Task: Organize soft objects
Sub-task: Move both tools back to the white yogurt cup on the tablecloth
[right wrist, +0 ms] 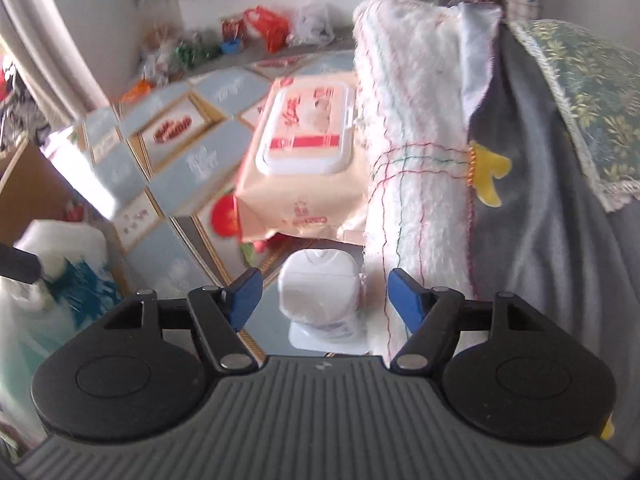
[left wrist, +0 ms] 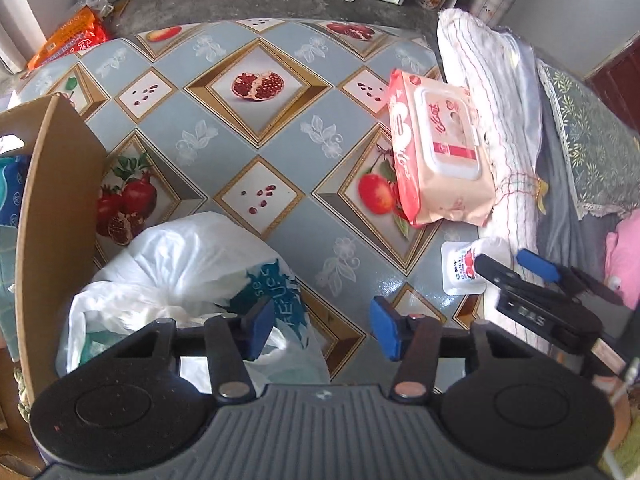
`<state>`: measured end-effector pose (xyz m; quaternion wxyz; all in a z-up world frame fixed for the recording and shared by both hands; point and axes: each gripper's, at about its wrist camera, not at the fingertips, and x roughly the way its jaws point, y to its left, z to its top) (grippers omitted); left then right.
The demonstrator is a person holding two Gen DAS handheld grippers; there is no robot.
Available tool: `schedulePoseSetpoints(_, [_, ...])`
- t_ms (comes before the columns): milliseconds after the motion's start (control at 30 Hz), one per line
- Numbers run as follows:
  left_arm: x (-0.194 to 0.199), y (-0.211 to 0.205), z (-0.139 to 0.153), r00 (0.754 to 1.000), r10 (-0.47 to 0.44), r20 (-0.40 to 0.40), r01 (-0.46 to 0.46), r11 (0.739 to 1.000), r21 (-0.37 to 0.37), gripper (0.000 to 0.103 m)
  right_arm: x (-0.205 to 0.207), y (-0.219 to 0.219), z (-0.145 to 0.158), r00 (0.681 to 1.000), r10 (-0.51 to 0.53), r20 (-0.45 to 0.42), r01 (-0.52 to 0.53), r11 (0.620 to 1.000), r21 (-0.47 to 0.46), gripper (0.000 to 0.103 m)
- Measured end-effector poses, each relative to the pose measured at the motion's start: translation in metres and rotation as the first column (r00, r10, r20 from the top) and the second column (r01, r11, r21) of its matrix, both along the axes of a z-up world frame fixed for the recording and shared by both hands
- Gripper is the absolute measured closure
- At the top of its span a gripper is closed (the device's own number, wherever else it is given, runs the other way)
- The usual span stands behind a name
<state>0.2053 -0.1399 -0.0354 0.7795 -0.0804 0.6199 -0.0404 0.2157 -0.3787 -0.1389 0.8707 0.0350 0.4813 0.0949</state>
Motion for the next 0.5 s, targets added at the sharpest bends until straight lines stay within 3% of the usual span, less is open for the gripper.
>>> schedulePoseSetpoints(67, [0.001,-0.003,-0.001,1.000,-0.003,0.001,0.003,1.000,0.009,0.050,0.003,0.004,-0.004,0.999,0.034,-0.008,-0.034,0.999,-0.008,0.045])
schedulePoseSetpoints(100, [0.002,-0.005,-0.002,1.000,-0.004,-0.001,0.004,1.000,0.012,0.050,0.005,0.007,-0.004,0.999,0.053,-0.013,-0.053,0.998,-0.026,0.056])
schedulePoseSetpoints(300, [0.009,-0.007,-0.008,1.000,0.004,-0.008,-0.004,1.000,0.012,0.050,-0.006,0.032,0.002,0.982,0.186,0.031,-0.178,0.969,-0.173,0.056])
schedulePoseSetpoints(367, [0.011,-0.006,-0.009,1.000,0.006,-0.008,-0.006,1.000,0.009,0.050,-0.015,0.048,0.004,0.963,0.266,0.045,-0.246,0.933,-0.261,0.056])
schedulePoseSetpoints(500, [0.013,-0.006,-0.012,1.000,0.007,-0.012,-0.007,1.000,0.005,0.050,-0.040,0.086,0.001,0.902,0.428,0.048,-0.361,0.811,-0.460,0.056])
